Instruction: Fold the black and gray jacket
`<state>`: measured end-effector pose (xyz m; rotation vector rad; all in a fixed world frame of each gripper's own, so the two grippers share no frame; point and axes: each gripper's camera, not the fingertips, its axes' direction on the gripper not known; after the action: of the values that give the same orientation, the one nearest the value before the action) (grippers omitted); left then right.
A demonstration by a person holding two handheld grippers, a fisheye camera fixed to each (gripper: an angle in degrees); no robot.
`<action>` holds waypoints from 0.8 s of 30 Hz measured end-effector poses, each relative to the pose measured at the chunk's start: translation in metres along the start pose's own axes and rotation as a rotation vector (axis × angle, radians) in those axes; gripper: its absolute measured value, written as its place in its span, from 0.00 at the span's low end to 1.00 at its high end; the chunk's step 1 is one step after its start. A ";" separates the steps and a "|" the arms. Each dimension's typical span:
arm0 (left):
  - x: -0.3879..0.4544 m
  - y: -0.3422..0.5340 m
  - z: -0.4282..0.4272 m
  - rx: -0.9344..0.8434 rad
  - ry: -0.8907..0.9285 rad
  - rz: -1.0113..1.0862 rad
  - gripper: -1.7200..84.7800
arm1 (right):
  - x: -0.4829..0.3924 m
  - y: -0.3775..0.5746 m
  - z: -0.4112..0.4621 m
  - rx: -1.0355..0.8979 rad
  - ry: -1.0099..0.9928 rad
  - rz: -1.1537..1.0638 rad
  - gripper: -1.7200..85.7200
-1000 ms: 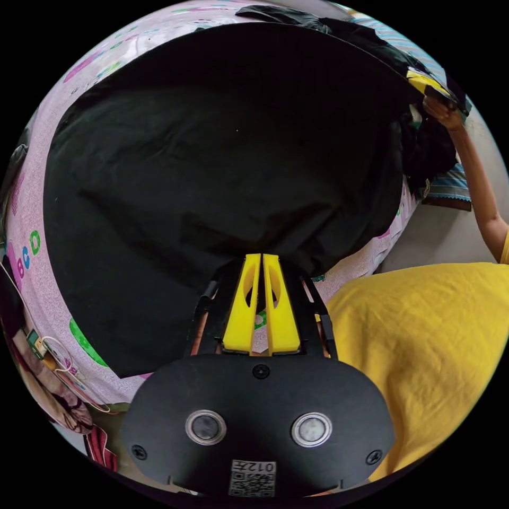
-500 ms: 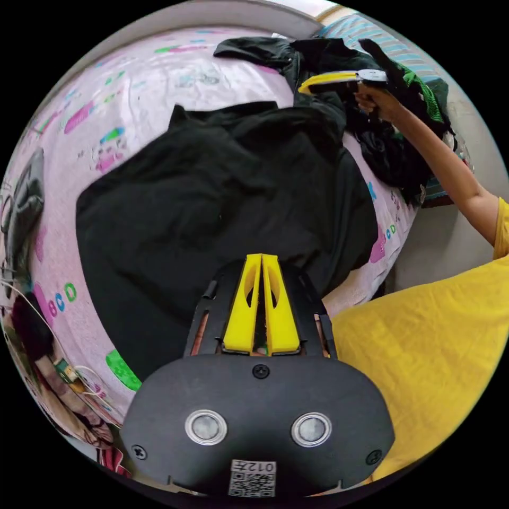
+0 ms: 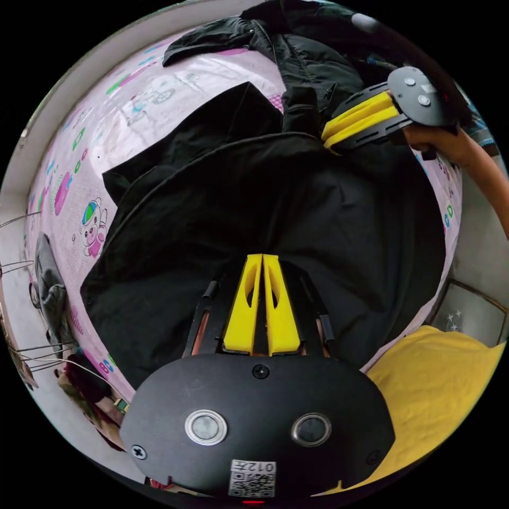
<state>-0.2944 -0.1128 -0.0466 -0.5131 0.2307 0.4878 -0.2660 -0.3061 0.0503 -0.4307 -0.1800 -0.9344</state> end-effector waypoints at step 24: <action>0.006 0.035 0.016 0.084 0.013 -0.039 0.02 | 0.135 -0.038 -0.056 -0.276 -0.645 0.307 0.12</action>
<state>-0.3054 -0.0759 -0.0494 -0.4383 0.2523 0.4352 -0.2188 -0.4499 0.0552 -0.9829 -0.5580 -0.4921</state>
